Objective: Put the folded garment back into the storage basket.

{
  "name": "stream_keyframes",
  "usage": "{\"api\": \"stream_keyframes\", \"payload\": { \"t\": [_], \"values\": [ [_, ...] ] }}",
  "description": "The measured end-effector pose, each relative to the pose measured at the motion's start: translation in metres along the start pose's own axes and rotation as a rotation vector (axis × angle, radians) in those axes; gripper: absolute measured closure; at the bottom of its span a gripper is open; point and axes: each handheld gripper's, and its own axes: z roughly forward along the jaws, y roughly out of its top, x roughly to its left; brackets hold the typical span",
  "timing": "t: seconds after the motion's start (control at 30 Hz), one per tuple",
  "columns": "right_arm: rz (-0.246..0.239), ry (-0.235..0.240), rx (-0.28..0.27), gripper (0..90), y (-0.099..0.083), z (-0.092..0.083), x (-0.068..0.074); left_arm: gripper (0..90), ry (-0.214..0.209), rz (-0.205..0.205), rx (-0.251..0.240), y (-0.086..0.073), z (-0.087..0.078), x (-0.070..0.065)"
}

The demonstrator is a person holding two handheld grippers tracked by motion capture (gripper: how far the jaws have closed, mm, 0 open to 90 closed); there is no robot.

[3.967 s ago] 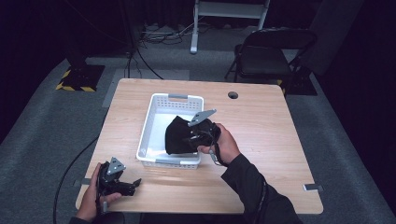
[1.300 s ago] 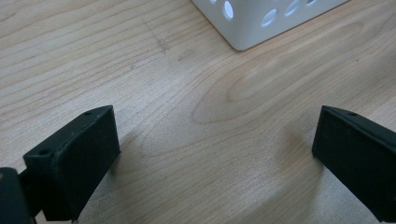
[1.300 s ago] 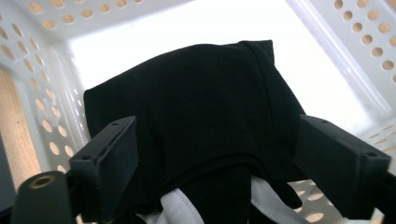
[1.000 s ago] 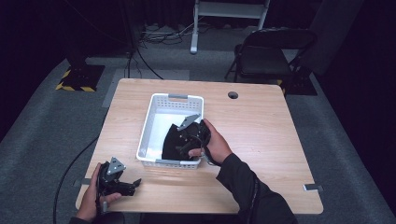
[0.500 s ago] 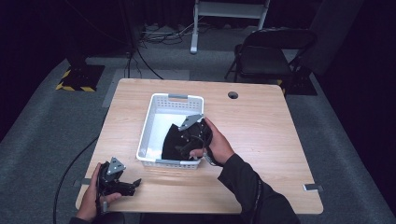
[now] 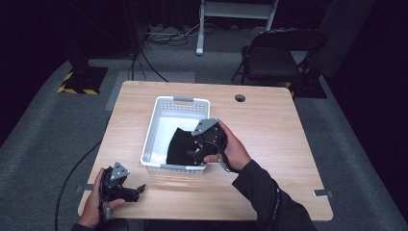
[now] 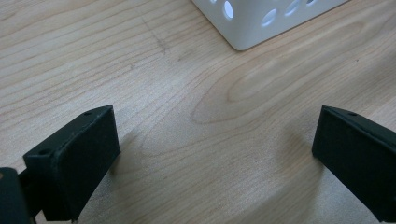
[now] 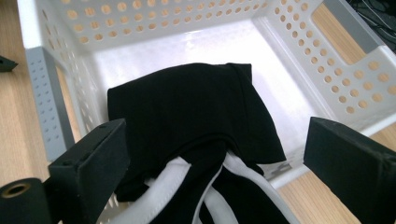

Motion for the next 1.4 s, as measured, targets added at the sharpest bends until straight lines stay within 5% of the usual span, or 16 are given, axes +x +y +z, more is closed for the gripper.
{"api": "stream_keyframes", "payload": {
  "t": [1.4],
  "values": [
    [-0.011, -0.089, 0.011, 7.5, -0.053, -0.058, -0.01, 0.6, -0.001, 0.0, 0.0, 0.0, 0.0, 0.0]
  ]
}}
